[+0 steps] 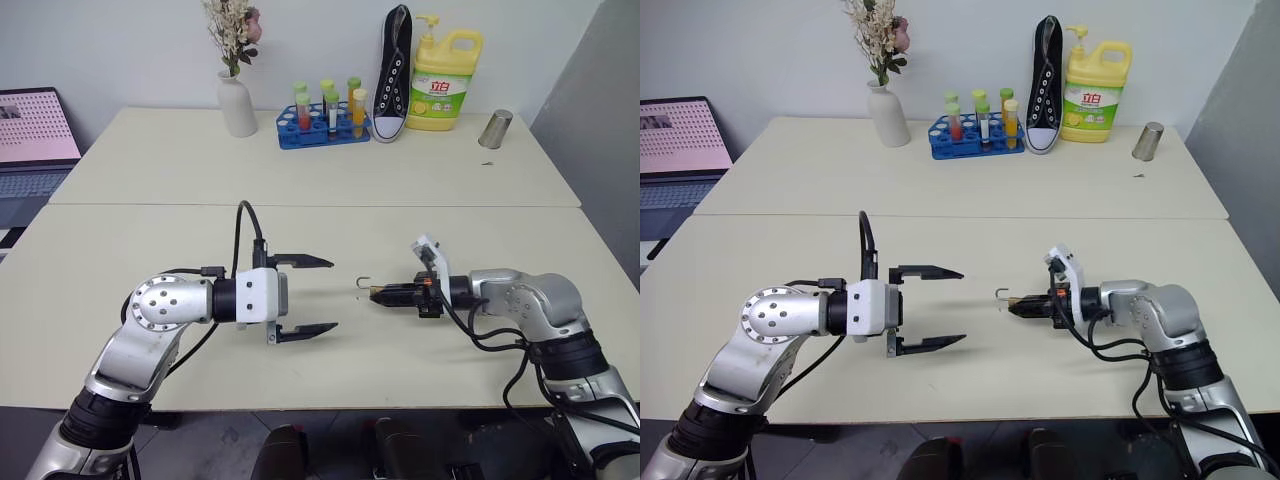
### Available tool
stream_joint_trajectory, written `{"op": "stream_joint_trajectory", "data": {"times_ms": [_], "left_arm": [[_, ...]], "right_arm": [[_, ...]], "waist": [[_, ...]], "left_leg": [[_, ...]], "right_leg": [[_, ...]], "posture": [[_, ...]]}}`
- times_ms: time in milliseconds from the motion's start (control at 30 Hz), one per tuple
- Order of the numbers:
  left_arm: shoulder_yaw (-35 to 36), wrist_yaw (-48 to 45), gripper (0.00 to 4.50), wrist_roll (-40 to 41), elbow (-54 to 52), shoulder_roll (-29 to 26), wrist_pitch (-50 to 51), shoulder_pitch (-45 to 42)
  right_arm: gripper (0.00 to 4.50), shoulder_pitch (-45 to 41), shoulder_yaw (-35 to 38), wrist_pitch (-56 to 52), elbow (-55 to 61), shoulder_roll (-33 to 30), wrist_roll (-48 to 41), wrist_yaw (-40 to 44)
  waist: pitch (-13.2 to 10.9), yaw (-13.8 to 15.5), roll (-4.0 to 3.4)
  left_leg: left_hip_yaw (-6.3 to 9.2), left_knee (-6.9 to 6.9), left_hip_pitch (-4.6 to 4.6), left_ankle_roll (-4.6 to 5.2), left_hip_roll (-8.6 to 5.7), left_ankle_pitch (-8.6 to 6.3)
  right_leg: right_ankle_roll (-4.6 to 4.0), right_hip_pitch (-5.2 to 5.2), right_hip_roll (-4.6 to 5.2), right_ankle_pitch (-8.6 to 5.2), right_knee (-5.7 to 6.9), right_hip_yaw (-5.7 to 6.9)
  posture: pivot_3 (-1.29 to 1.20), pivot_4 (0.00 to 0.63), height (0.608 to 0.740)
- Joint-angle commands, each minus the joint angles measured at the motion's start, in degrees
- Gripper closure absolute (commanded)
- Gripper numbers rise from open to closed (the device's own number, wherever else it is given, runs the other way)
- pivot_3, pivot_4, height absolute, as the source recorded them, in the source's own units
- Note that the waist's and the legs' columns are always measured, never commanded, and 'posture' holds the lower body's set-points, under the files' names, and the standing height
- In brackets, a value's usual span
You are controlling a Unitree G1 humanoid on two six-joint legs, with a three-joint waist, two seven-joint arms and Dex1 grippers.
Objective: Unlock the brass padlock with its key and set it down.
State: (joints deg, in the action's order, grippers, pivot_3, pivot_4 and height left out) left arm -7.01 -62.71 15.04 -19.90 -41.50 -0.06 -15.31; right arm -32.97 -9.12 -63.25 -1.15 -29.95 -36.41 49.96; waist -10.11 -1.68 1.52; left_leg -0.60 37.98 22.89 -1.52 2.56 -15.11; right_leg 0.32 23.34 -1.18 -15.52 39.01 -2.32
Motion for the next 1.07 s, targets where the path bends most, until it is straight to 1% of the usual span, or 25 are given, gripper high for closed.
{"op": "stream_joint_trajectory", "data": {"times_ms": [33,100,133,167,300,367,433,467,567,667,733,800,900,1000,1067], "left_arm": [[0.1,0.0,0.0,-0.3,-0.4,0.0,-1.5,0.2],[0.4,0.4,0.0,0.4,-0.5,0.4,-0.7,0.4],[0.4,0.5,0.0,0.7,-0.5,0.5,-0.4,0.4],[0.7,0.9,0.0,1.5,-0.6,0.8,0.8,0.6],[2.5,2.5,0.0,5.3,-1.2,1.3,6.5,1.6],[2.9,3.4,0.0,5.0,-0.8,1.2,7.7,1.9],[3.0,4.0,0.0,4.6,-0.9,0.9,8.7,2.1],[3.1,4.1,0.0,4.8,-1.1,0.7,9.4,2.4],[4.1,5.5,0.0,4.8,-2.3,0.1,12.1,3.5],[4.9,7.9,0.0,2.6,-3.6,-1.0,13.6,5.1],[5.6,7.4,0.0,2.4,-4.9,-2.3,12.9,7.4],[6.7,8.0,0.0,4.0,-6.2,-3.0,15.8,9.2],[7.5,8.4,0.0,5.2,-6.9,-2.2,16.6,10.2],[6.8,8.7,0.0,4.3,-7.5,-2.2,16.2,11.8],[6.8,8.8,0.0,4.4,-7.5,-2.1,16.1,12.3]], "right_arm": [[4.29,-3.1,-1.6,0.0,-3.6,0.6,2.7,-0.7],[3.57,-4.2,-3.1,1.9,-6.0,0.1,5.3,-0.4],[3.37,-4.5,-3.5,2.6,-6.6,-0.1,6.1,-0.1],[3.05,-4.6,-4.1,4.0,-6.9,-0.8,7.3,0.6],[1.58,-3.6,-6.1,10.5,-5.5,-4.6,11.5,4.0],[0.87,-2.1,-7.0,15.2,-3.7,-6.6,14.0,4.7],[0.14,-0.8,-6.5,17.5,-2.1,-7.4,14.9,4.7],[0.02,-0.1,-6.0,18.0,-1.2,-7.5,15.0,4.5],[0.02,3.7,-3.5,21.8,3.8,-9.3,15.6,4.5],[0.02,7.0,0.5,23.8,9.1,-10.7,12.9,6.3],[0.02,9.1,3.2,26.0,12.5,-12.3,10.9,9.0],[0.02,10.7,4.9,28.6,14.5,-14.0,10.0,11.7],[0.02,11.2,4.7,31.8,14.1,-15.0,11.5,12.9],[0.02,11.7,2.4,36.7,13.0,-16.5,15.0,15.0],[0.02,11.7,2.0,37.4,12.4,-16.2,15.6,15.3]], "waist": [[0.0,0.0,0.0],[0.0,0.0,0.0],[0.0,-0.1,0.0],[0.0,0.0,-0.01],[0.0,0.0,-0.01],[0.0,0.1,-0.01],[0.0,0.1,-0.01],[0.0,0.0,-0.01],[0.0,0.0,-0.01],[0.0,0.0,-0.01],[0.0,0.0,-0.01],[0.0,0.0,-0.01],[0.0,0.0,0.0],[-0.1,0.0,0.01],[-0.1,0.0,0.01]], "left_leg": [[0.0,0.0,0.0,0.0,0.0,0.0],[-0.01,0.0,0.0,0.0,0.0,0.0],[-0.01,0.0,0.0,0.0,0.0,0.0],[-0.01,0.0,0.0,0.0,0.0,0.0],[-0.01,0.01,0.02,0.01,-0.01,0.0],[0.01,0.02,0.02,0.01,-0.02,0.0],[0.01,0.02,0.02,0.0,-0.02,0.0],[0.0,0.02,0.01,0.01,-0.02,0.0],[0.01,0.01,0.01,0.0,0.01,0.0],[0.02,-0.02,0.02,0.0,0.02,-0.01],[0.01,-0.02,0.02,0.0,0.02,-0.01],[0.01,-0.02,0.0,0.0,0.03,-0.01],[0.02,-0.01,-0.04,0.0,0.04,0.0],[0.01,-0.01,-0.07,0.0,0.02,0.0],[-0.03,-0.01,-0.08,0.0,0.02,0.0]], "right_leg": [[0.0,0.0,0.0,0.0,0.0,0.0],[0.01,0.01,-0.01,0.0,0.0,-0.01],[0.01,0.01,-0.01,-0.01,0.0,0.0],[0.01,0.01,-0.01,-0.01,0.0,-0.01],[0.04,0.01,0.01,-0.02,-0.01,0.0],[0.22,0.01,0.02,-0.12,-0.01,0.02],[0.23,0.01,0.02,-0.13,-0.01,0.02],[0.23,0.01,0.02,-0.13,-0.01,0.01],[0.23,0.01,0.02,-0.13,0.0,0.0],[0.22,0.02,0.08,-0.14,-0.01,0.0],[0.23,0.02,0.18,-0.14,-0.01,0.0],[0.23,0.02,0.19,-0.14,-0.01,0.0],[0.23,-0.01,0.19,-0.15,-0.01,0.03],[0.23,-0.03,0.19,-0.15,-0.01,0.01],[0.22,-0.03,0.19,-0.15,-0.01,-0.01]], "posture": [[0.0,0.15,0.74],[0.0,0.15,0.74],[0.0,0.15,0.74],[0.0,0.15,0.74],[0.0,0.15,0.74],[0.0,0.15,0.74],[0.0,0.15,0.74],[0.0,0.15,0.74],[0.0,0.15,0.74],[0.0,0.15,0.74],[0.0,0.15,0.74],[0.0,0.15,0.74],[0.0,0.15,0.74],[0.0,0.15,0.74],[0.0,0.15,0.74]]}}
